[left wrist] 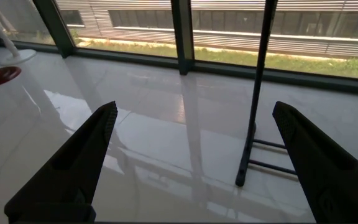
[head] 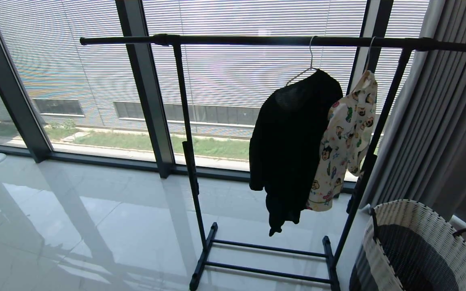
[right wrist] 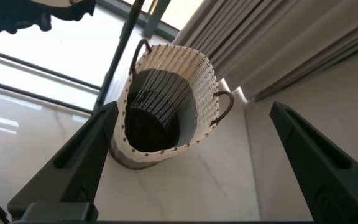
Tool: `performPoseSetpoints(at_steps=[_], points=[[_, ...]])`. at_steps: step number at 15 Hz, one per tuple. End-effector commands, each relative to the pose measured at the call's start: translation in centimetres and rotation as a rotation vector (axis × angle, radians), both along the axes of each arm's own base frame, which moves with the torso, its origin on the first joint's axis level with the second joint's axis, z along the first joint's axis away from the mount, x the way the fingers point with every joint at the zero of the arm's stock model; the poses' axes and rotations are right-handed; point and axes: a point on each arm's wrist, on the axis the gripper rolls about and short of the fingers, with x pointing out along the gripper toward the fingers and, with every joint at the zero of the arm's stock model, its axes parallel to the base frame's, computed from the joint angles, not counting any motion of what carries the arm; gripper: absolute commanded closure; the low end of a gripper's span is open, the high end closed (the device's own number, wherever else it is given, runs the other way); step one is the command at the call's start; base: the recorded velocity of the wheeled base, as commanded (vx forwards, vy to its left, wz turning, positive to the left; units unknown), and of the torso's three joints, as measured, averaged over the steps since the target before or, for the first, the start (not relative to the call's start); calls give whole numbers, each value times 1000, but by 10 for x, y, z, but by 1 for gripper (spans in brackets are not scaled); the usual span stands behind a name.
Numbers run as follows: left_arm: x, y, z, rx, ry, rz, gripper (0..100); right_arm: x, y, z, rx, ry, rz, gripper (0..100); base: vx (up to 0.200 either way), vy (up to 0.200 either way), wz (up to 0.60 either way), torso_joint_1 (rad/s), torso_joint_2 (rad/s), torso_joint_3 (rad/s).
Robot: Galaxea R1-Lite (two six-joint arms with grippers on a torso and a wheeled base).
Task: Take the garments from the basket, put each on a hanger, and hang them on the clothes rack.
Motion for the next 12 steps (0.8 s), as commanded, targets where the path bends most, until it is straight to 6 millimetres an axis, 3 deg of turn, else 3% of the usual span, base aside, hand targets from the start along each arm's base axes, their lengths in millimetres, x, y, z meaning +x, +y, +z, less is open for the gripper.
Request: performPoseSetpoints(at_steps=[1, 4, 9, 12], points=[[-6, 1, -5, -14, -44, 25, 0, -26, -1, -29, 16, -80, -43, 0, 0, 0, 0, -183, 476, 281], [-7, 2, -5, -57, -56, 51, 0, -48, -2, -71, 21, -198, -42, 0, 0, 0, 0, -172, 471, 295], [-6, 1, -5, -54, -53, -3, 0, -55, -1, -75, 92, -301, -79, 0, 0, 0, 0, -60, 170, 110], [-6, -6, -7, -181, -34, -273, 0, -53, -1, -78, 191, -328, -95, 0, 0, 0, 0, 0, 0, 0]])
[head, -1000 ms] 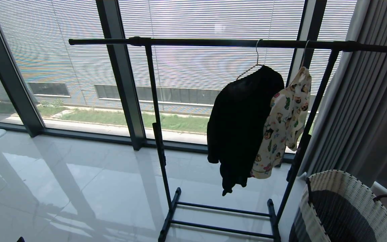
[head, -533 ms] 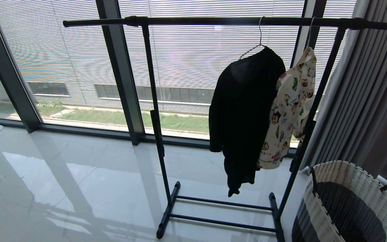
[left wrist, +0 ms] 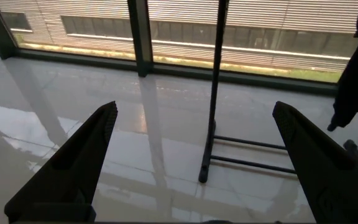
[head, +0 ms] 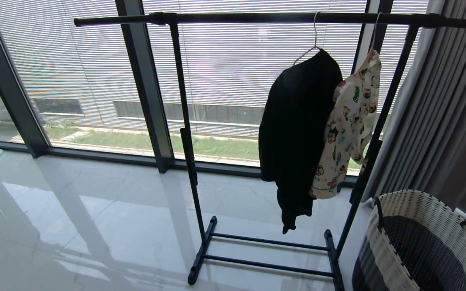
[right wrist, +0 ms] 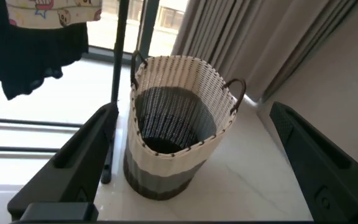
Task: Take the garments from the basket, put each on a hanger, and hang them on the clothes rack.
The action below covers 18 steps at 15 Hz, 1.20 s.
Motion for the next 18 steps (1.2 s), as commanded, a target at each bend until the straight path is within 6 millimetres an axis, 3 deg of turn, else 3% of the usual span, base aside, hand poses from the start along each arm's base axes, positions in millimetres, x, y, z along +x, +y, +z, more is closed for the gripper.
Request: performPoseSetpoints(at_steps=[1, 5, 8, 11, 13, 18], points=[[0, -1, -3, -51, 44, -33, 0, 3, 1, -5, 0, -64, 29, 0, 0, 0, 0, 0, 0, 0], [0, -1, -3, -51, 44, -32, 0, 4, 5, -3, 72, -99, 217, 0, 0, 0, 0, 0, 0, 0], [0, -1, -3, -51, 44, -32, 0, 4, 4, -8, 199, -60, 180, 0, 0, 0, 0, 0, 0, 0], [0, -1, -3, -49, 45, -16, 0, 7, 4, -8, 148, -9, 188, 0, 0, 0, 0, 0, 0, 0], [-4, -3, -4, -62, -14, 122, 0, 11, 4, -7, 150, 42, 184, 0, 0, 0, 0, 0, 0, 0], [-8, -3, -5, -59, -54, 98, 0, 4, 4, -9, 154, -44, 184, 0, 0, 0, 0, 0, 0, 0]])
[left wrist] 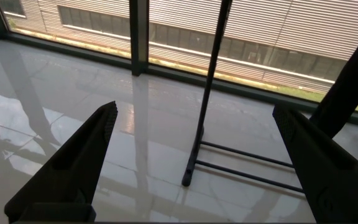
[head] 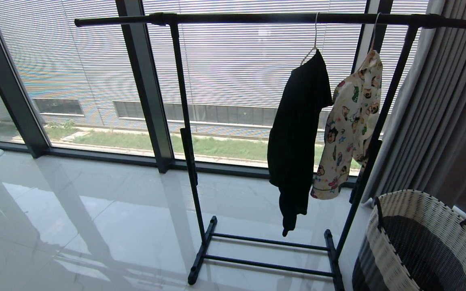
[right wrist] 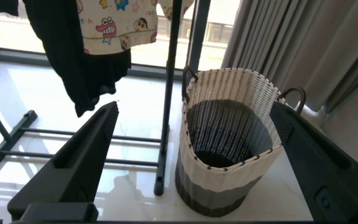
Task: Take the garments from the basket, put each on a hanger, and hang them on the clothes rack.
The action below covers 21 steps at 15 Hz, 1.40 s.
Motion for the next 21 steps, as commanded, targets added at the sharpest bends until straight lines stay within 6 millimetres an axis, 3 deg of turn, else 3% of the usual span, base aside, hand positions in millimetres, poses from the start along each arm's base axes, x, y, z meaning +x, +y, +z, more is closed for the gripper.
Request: performPoseSetpoints(at_steps=[1, 21], points=[[-1, 0, 0, 0, -16, 1, 0, -1, 0, 0, 0, -17, -1, 0, 0, 0, 0, 0, 0, 0], [-1, 0, 0, 0, -16, 1, 0, -1, 0, 0, 37, -19, -1, 0, 0, 0, 0, 0, 0, 0]])
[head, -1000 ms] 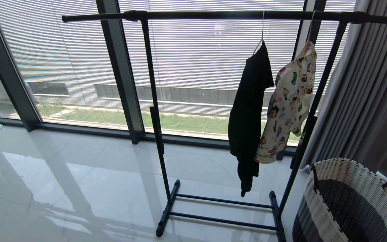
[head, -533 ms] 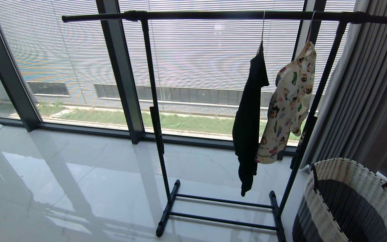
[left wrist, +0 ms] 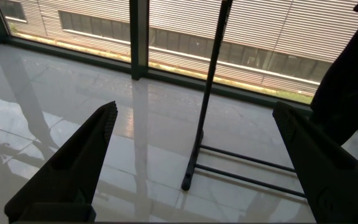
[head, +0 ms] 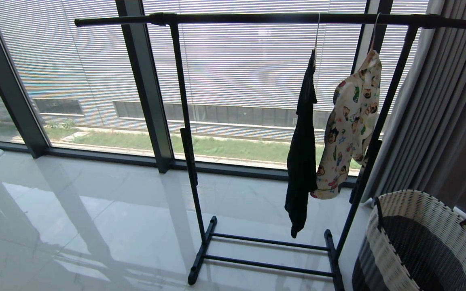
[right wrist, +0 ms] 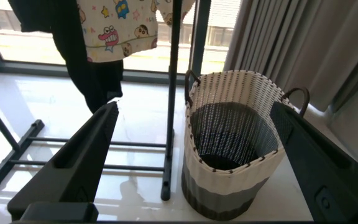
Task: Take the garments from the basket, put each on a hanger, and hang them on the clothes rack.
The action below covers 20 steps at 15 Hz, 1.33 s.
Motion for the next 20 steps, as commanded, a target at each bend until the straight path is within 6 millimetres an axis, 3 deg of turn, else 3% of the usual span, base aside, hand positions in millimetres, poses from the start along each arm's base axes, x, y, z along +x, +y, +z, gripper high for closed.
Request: performPoseSetpoints(at_steps=[1, 20], points=[[0, 0, 0, 0, -1, 1, 0, 0, 0, 0, 0, -1, 0, 0, 0, 0, 0, 0, 0, 0], [0, 0, 0, 0, -1, 1, 0, 0, 0, 0, 0, -1, 0, 0, 0, 0, 0, 0, 0, 0]])
